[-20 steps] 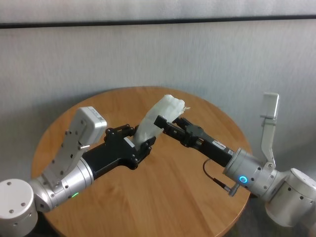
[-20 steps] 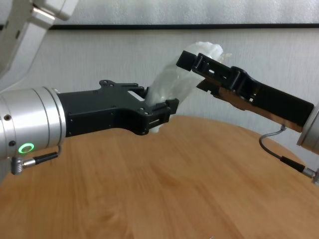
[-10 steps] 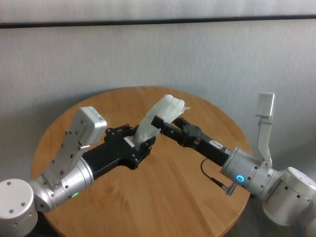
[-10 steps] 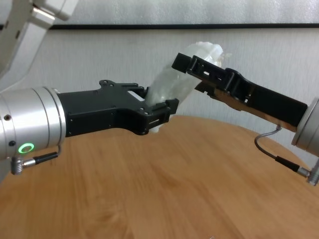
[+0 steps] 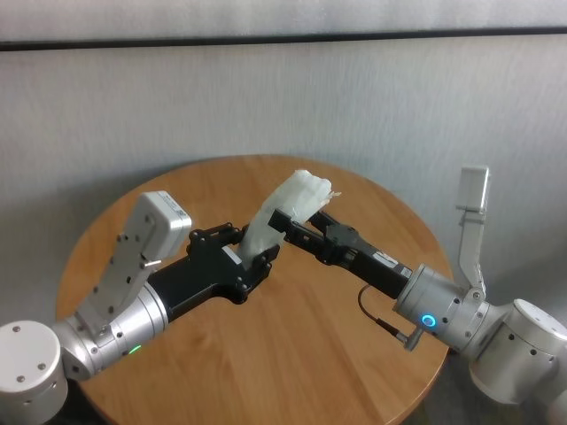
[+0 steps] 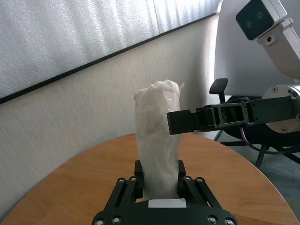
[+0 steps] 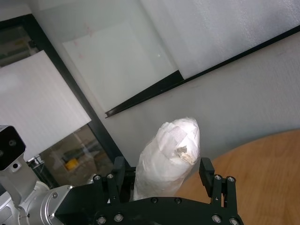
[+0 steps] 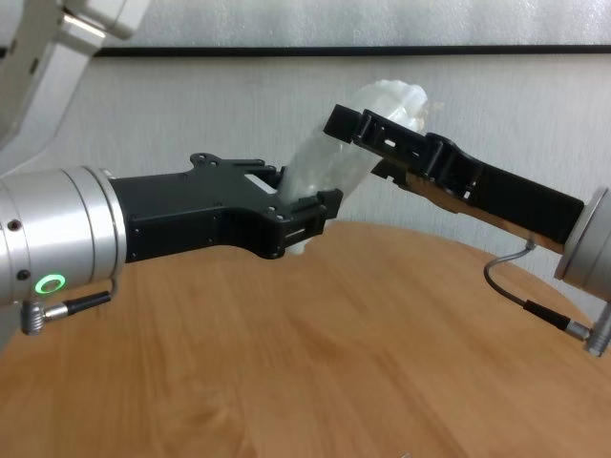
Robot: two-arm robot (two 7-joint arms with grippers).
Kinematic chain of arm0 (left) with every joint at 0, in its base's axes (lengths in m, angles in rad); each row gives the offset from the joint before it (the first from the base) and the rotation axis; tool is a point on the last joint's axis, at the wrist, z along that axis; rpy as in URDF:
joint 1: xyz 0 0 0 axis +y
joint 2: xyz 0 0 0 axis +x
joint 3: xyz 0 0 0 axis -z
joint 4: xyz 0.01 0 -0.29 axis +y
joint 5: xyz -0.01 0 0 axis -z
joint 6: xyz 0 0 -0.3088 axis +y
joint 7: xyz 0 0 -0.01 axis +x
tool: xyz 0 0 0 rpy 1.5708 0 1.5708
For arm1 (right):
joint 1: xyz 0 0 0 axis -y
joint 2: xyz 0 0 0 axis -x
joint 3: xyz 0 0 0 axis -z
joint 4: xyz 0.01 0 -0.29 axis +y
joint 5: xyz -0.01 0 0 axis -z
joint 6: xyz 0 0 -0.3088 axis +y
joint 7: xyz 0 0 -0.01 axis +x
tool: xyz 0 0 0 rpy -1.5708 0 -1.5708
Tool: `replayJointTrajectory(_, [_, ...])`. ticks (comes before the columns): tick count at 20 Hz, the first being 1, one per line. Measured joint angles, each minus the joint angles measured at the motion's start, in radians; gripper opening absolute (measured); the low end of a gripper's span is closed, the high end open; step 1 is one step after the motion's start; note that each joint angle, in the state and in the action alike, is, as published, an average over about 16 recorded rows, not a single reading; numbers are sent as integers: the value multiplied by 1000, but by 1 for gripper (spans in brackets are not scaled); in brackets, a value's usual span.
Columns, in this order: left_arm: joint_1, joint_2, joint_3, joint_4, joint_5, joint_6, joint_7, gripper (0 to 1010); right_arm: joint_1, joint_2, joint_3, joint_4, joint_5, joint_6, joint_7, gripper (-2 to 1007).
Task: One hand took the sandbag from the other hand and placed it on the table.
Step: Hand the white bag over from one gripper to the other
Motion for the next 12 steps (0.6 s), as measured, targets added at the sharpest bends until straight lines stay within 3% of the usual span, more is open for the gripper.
replayJointTrajectory(6, [0, 0, 0, 0, 0, 0, 0, 411, 0, 0, 0, -1, 0, 0, 0, 914])
replayJointTrajectory(12, [0, 0, 0, 0, 0, 0, 0, 411, -1, 1, 0, -2, 1, 0, 0, 760])
